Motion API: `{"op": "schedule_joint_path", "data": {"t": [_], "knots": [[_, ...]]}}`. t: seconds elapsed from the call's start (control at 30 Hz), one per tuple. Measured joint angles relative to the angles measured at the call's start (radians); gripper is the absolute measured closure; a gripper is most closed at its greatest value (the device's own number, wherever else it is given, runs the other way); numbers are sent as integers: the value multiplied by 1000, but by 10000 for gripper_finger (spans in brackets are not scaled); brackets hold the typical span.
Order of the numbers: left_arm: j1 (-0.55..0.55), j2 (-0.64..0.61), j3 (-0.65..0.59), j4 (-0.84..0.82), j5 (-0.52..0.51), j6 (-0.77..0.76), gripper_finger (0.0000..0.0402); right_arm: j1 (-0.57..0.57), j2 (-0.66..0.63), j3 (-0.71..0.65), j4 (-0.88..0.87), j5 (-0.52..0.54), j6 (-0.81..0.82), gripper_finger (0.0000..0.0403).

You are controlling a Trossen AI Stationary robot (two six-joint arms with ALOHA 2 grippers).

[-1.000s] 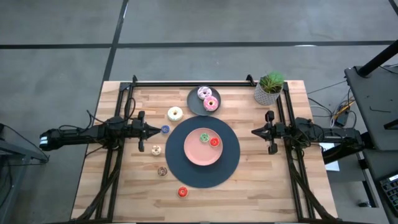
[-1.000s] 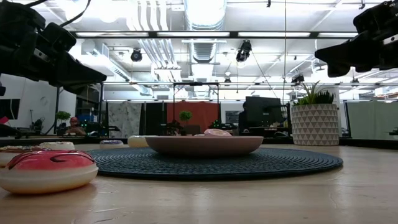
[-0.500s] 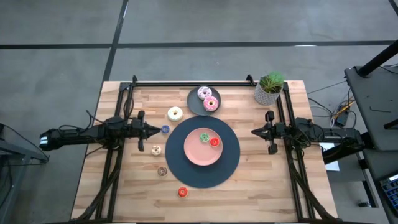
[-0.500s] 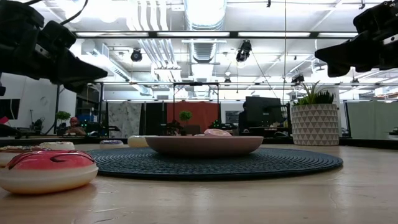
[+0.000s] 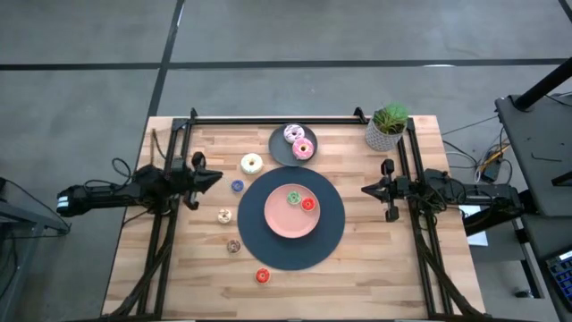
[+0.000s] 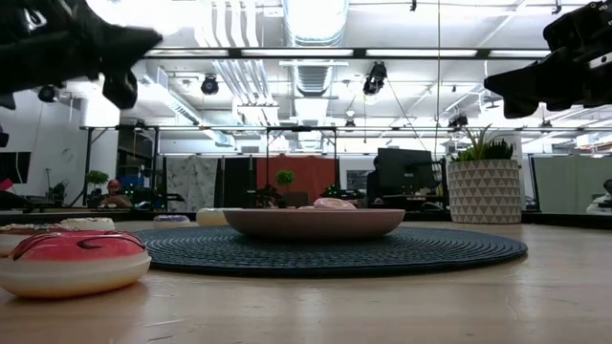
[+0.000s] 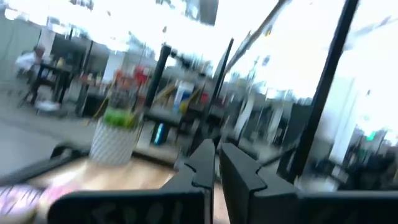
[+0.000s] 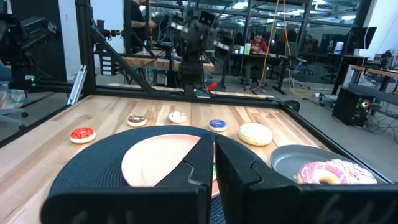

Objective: Pick & Place donuts
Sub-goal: Put the large white donut on the gray plate

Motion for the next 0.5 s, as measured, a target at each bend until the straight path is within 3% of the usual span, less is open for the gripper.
{"op": "schedule_joint_path", "data": {"t": [0.27,0.5], "knots": [[0,0,17,336,-5,-47,401,0,0,0,0,0,0,394],[0,10,151,358,-10,-7,401,0,0,0,0,0,0,394]]}}
